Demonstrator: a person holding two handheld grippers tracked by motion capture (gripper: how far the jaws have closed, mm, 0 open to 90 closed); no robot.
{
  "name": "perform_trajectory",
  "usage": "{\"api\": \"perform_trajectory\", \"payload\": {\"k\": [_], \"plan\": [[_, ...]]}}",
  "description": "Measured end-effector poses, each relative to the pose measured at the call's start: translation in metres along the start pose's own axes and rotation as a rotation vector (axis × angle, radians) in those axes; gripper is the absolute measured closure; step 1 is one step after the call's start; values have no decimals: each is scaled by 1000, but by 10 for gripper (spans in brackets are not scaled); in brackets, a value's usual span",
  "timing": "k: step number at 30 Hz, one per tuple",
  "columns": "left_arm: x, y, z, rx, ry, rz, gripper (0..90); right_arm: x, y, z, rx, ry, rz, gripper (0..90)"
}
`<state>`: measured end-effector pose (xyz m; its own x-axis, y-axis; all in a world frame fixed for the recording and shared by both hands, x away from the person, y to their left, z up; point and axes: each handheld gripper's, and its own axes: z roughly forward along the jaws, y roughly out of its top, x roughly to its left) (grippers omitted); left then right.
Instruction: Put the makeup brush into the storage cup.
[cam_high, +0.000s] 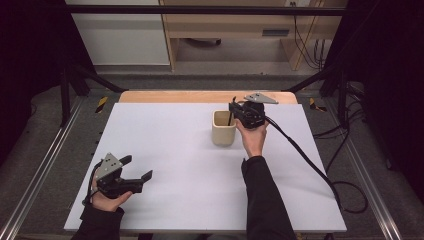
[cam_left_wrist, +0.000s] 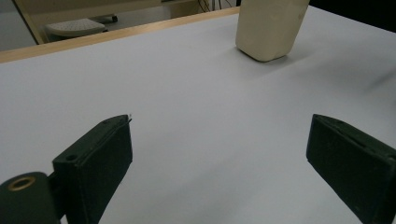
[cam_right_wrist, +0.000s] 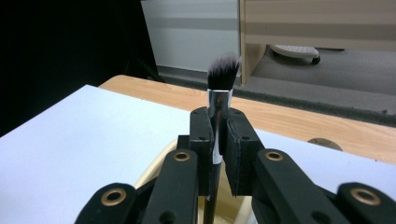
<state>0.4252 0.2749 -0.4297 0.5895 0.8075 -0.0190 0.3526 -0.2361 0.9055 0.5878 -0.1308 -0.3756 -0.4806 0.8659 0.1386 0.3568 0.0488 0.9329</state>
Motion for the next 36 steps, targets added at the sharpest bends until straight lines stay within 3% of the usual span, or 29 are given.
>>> {"api": "perform_trajectory", "payload": {"k": [18,22,32,36], "plan": [[0,0,0,1,0,2,68,-5,-16,4,71,-7,22,804],[0,0,1,2,1,2,68,-5,-17,1,85,-3,21,729],[0,0,1,5,3,2,68,-3,-17,-17,50,10,-27,332],[-1,0,1,5,2,2,68,-1,-15,-25,35,33,-36,270]]}}
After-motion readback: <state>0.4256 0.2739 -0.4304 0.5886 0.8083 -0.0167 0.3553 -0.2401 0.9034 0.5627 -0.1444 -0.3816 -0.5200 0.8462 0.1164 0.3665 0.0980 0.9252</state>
